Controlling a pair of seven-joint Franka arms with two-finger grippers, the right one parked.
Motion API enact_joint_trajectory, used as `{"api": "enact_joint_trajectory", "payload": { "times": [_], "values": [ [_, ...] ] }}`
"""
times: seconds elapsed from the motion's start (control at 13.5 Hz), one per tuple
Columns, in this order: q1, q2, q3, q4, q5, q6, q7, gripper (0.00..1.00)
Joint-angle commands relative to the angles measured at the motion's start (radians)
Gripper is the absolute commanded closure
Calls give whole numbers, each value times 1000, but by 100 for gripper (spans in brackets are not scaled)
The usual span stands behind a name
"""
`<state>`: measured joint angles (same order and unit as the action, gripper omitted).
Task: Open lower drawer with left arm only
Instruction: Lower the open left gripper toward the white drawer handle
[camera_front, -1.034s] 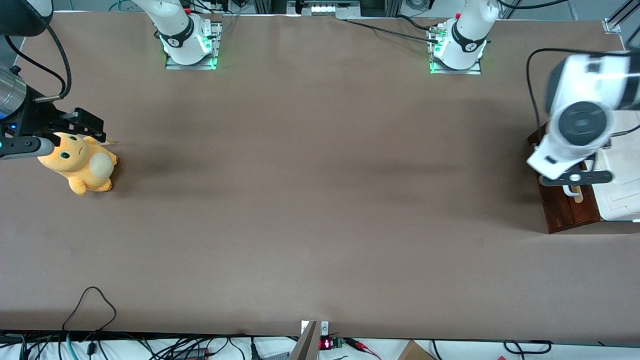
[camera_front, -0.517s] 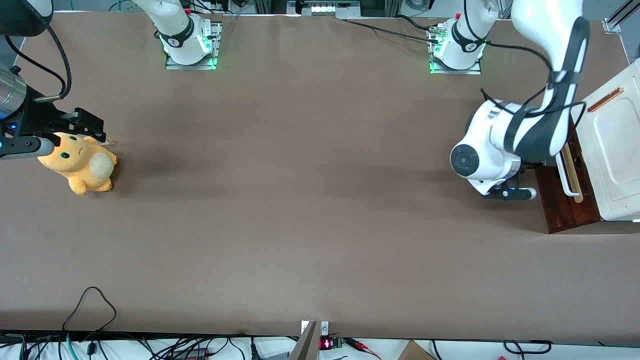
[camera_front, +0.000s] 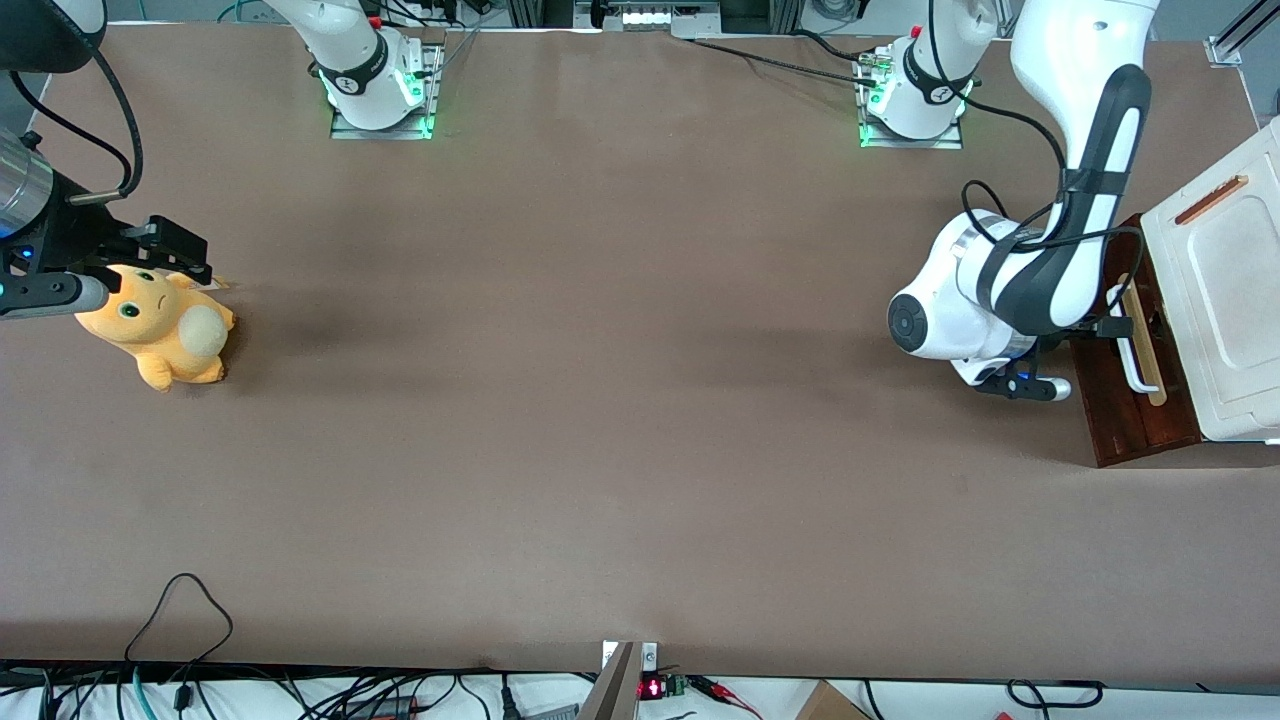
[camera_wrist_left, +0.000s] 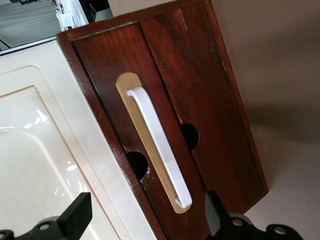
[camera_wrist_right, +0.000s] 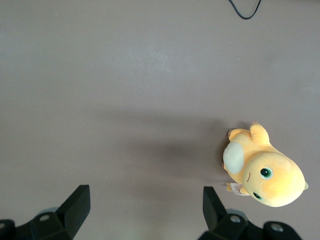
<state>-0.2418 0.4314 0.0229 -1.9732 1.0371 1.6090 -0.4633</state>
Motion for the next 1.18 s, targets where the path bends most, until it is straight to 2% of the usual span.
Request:
{"api": "enact_joint_trajectory", "payload": {
  "times": [0.0,0.3,0.52,0.81,1.11],
  "values": [
    [-4,26,2,-10,38,-9,-34,0],
    [-5,40,2,-12,44,-11,-86,0],
    [-7,62,2,-26,110,-49,-173,0],
    [-10,99,2,-29,118,-87,-263,0],
    [-14,145,2,-29,159,-130,-319,0]
  ]
}}
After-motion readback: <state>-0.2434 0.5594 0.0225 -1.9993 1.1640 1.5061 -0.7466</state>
